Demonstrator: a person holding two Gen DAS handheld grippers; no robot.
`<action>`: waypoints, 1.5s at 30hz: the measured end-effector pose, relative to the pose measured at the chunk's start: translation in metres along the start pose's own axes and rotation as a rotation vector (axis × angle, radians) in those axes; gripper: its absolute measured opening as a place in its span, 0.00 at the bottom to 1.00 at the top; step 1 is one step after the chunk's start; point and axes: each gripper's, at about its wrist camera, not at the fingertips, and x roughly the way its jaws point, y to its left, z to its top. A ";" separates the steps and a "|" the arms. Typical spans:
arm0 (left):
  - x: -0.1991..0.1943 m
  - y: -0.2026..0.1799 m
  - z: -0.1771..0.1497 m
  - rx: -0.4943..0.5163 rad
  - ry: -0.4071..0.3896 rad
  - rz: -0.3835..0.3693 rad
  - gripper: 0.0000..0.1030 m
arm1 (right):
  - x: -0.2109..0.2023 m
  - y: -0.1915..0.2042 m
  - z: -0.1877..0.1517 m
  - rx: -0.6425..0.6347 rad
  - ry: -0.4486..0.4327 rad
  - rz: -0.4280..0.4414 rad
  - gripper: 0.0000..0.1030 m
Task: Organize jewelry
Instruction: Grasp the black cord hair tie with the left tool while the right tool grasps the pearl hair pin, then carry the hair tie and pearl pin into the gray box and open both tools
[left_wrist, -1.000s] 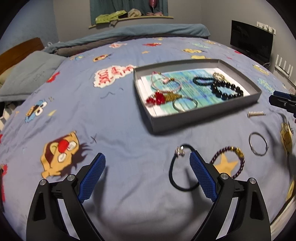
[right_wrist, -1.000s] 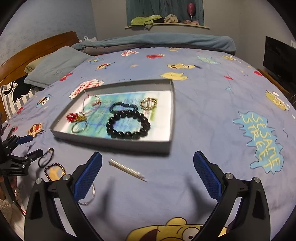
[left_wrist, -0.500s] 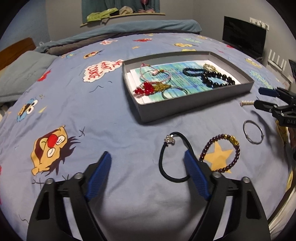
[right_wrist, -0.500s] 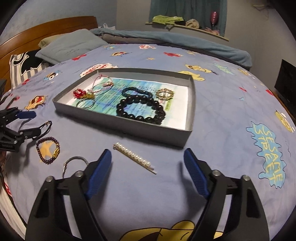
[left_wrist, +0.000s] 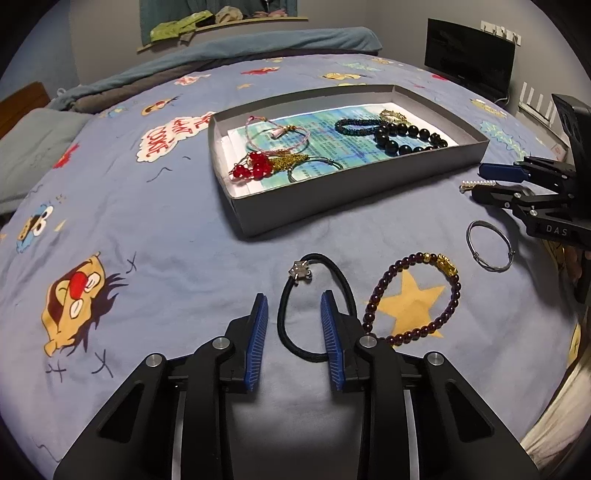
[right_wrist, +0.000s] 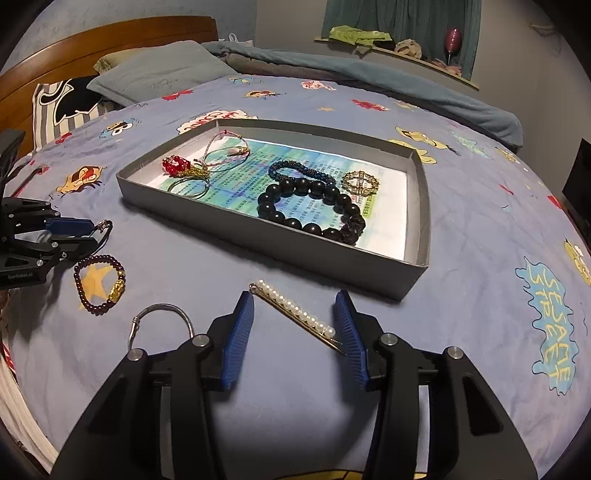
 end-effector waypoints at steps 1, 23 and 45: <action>0.000 0.000 0.000 -0.002 0.001 -0.003 0.29 | 0.001 0.000 0.000 -0.001 0.004 0.001 0.37; -0.022 -0.002 0.007 0.014 -0.083 0.034 0.04 | -0.019 0.002 0.000 -0.014 -0.021 0.046 0.08; -0.036 -0.029 0.104 0.001 -0.270 -0.056 0.04 | -0.025 -0.031 0.050 0.124 -0.149 0.030 0.08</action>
